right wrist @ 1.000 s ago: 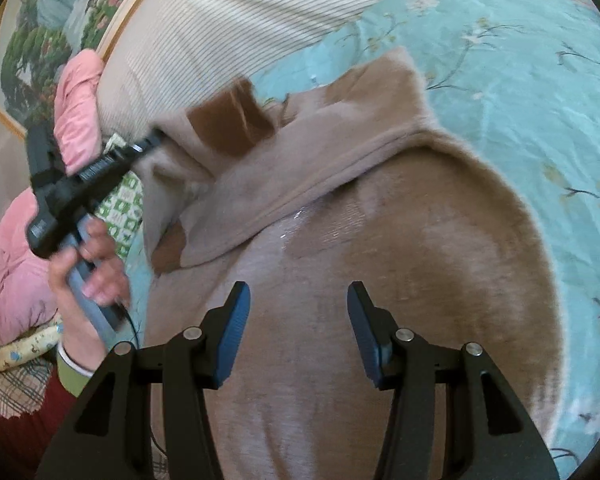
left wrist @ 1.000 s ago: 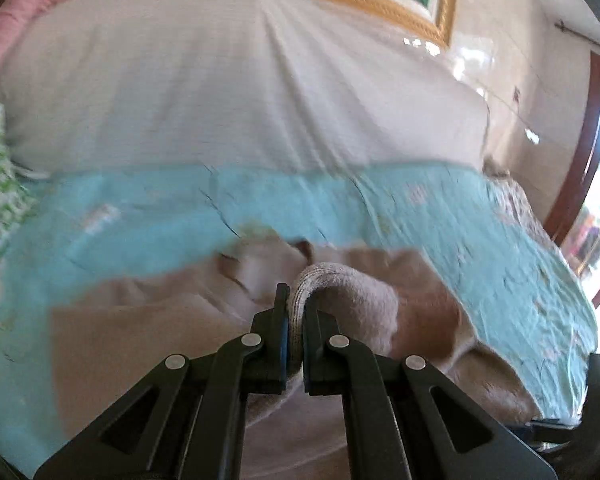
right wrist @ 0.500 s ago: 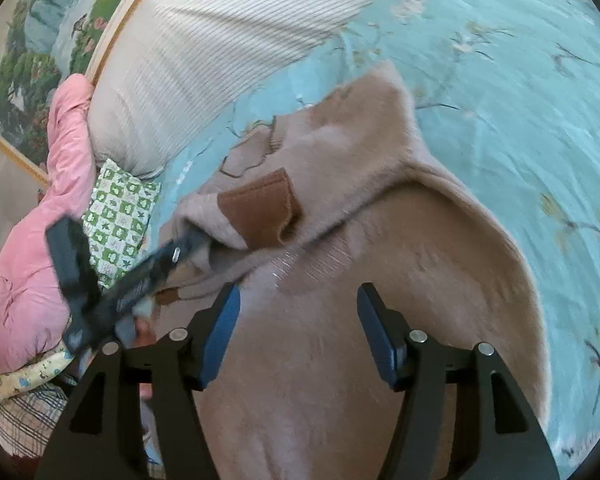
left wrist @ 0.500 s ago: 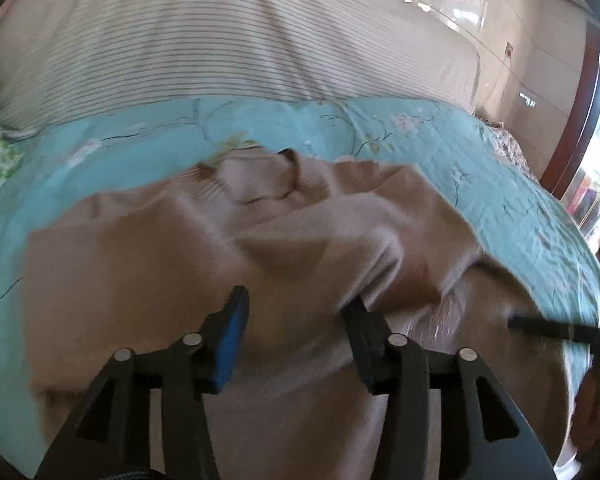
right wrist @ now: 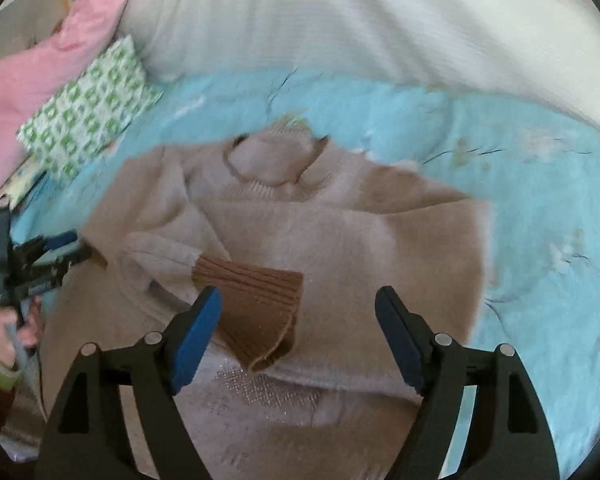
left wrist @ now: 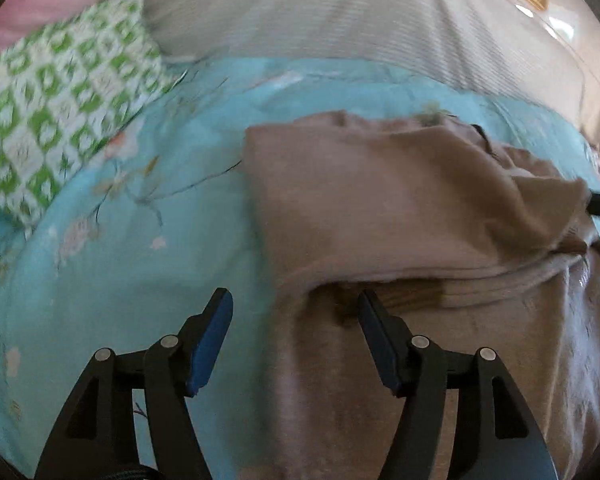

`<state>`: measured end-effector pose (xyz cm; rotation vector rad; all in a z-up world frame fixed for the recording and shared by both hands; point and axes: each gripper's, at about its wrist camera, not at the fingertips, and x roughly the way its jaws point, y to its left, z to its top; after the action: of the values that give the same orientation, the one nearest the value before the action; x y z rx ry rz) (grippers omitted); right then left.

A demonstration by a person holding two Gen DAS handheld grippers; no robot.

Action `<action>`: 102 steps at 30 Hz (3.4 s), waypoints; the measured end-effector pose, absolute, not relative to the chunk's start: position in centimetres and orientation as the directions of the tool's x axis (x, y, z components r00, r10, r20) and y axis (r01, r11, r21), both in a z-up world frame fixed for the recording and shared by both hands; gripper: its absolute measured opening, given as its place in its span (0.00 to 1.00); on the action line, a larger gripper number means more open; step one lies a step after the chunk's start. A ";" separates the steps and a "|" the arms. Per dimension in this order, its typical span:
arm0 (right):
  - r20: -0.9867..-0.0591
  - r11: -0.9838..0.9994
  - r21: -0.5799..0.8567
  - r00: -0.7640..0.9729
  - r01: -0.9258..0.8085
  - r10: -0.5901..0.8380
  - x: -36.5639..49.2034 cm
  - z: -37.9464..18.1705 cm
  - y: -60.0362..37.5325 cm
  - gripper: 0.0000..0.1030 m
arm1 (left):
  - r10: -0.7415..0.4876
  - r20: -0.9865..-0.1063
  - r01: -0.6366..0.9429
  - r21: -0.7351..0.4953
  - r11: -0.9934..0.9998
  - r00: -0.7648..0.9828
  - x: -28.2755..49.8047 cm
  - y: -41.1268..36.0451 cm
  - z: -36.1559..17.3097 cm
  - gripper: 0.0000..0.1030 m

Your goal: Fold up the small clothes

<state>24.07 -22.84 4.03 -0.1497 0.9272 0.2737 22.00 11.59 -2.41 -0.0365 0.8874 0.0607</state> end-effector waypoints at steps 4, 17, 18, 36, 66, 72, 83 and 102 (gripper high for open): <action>-0.844 0.941 0.099 0.473 -0.325 0.252 26.1 1.8 -23.1 0.76 | 0.015 -0.791 -0.097 -0.056 0.994 0.612 22.6 12.7 -3.4 0.64; -0.436 0.975 -0.143 0.896 -0.169 0.091 19.4 9.3 -27.2 0.07 | 0.079 -0.803 -0.178 -0.034 0.983 0.590 24.6 12.9 -3.8 0.66; -0.456 0.971 -0.179 0.888 -0.160 0.062 19.3 8.4 -27.5 0.07 | 0.081 -0.804 -0.180 -0.033 0.983 0.589 24.6 12.9 -3.8 0.66; -0.651 0.982 0.186 0.744 -0.037 0.151 15.4 6.3 -31.7 0.50 | 0.078 -0.806 -0.186 -0.040 0.982 0.587 24.2 13.0 -3.8 0.66; -0.693 0.990 0.133 0.719 0.055 0.054 10.9 6.3 -30.6 0.55 | -0.016 -0.832 -0.179 -0.138 0.974 0.555 17.7 14.1 -2.7 0.66; -0.708 0.989 0.147 0.702 0.034 0.081 5.3 5.3 -30.1 0.56 | -0.061 -0.839 -0.118 -0.147 0.982 0.540 10.9 12.4 -2.3 0.67; -0.695 0.979 0.201 0.710 0.041 0.113 -3.6 4.0 -31.1 0.56 | -0.202 -0.830 -0.085 -0.286 0.954 0.520 -1.0 10.1 -3.2 0.70; -0.713 0.953 0.301 0.653 -0.041 0.254 -11.0 -1.8 -32.9 0.50 | -0.339 -0.824 -0.046 -0.401 0.915 0.454 -6.2 7.2 -7.7 0.68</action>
<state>-10.97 -32.93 -1.75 0.2691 0.8450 0.1698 -6.18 7.18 -7.66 -0.3957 1.0921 -0.1864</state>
